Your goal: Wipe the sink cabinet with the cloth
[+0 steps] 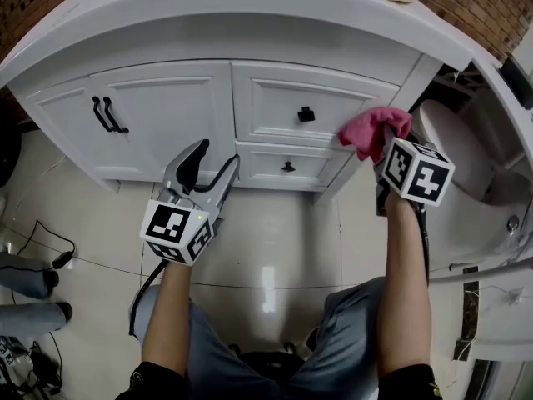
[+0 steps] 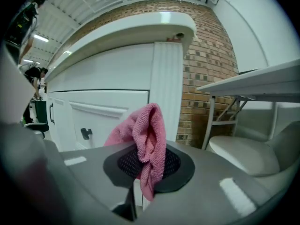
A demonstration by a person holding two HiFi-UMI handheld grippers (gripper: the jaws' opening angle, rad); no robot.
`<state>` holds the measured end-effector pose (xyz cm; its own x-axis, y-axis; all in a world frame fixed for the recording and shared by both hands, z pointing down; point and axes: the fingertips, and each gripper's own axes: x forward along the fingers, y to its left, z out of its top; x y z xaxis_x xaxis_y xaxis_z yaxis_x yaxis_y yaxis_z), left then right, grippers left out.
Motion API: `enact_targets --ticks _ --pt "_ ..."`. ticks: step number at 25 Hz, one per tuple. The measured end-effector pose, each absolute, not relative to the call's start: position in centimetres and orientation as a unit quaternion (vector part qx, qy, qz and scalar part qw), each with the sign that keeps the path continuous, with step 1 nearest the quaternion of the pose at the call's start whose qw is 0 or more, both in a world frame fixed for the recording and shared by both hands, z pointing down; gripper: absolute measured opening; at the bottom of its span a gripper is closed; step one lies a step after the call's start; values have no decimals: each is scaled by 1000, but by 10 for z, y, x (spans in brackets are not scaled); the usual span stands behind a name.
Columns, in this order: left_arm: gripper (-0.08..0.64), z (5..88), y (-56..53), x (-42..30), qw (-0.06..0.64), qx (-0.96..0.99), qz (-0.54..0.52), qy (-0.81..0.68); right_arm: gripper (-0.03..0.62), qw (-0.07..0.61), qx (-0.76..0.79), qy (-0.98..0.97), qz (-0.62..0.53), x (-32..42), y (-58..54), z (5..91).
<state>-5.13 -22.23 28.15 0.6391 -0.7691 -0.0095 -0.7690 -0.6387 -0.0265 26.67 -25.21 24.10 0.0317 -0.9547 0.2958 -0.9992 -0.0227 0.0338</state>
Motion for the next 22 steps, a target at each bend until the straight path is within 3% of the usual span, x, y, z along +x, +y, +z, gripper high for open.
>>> enact_targets --ticks 4,13,22 --pt "252 274 -221 -49 47 -898 -14 438 40 68 686 -719 92 243 -251 223" --pt "252 253 -215 -95 72 -874 -14 480 40 78 455 -886 -30 21 -252 212" --pt "253 235 -205 -119 78 -864 -2 497 35 26 484 -873 56 8 -280 239"
